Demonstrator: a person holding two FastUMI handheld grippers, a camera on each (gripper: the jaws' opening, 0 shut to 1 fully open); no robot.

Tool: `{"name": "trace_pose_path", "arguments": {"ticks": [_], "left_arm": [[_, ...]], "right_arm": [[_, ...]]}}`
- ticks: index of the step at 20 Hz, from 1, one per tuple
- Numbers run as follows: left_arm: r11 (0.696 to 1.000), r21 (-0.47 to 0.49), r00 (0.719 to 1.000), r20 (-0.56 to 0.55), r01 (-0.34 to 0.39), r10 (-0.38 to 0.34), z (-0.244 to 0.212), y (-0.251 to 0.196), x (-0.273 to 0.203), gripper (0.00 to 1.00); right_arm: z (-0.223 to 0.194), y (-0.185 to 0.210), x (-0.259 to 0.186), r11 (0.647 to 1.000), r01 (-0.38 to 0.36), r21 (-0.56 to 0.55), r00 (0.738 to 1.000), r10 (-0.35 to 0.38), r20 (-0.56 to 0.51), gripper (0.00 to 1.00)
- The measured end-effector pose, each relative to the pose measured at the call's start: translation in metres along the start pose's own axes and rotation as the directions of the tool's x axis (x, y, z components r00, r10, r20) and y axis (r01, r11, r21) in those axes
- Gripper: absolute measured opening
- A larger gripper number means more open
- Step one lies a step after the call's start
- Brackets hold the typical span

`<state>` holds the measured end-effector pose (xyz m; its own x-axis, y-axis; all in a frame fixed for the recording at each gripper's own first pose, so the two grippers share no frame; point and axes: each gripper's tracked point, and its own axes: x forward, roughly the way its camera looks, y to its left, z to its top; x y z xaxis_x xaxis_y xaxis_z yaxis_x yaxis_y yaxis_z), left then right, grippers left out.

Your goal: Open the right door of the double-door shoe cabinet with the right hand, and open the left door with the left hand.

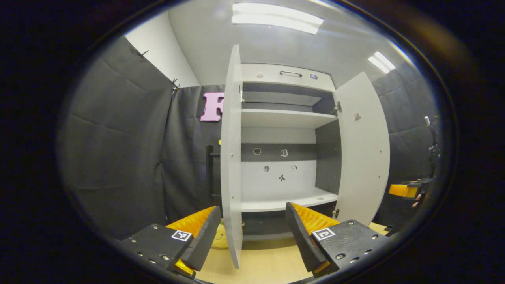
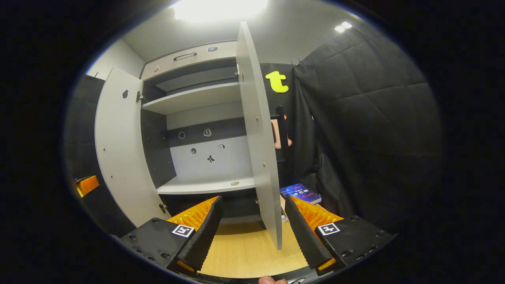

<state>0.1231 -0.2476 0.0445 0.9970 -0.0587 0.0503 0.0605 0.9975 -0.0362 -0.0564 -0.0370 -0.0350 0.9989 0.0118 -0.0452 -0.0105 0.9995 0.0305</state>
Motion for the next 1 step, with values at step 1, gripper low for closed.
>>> {"name": "trace_pose_path", "arguments": {"ticks": [1], "left_arm": [[1.000,-0.001,1.000,0.006,0.008,-0.008,0.0015,-0.0014,-0.0005,0.94]], "right_arm": [[0.0006,0.0003,-0.0002,1.000,0.001,0.005,1.000,-0.001,-0.001,0.98]]}}
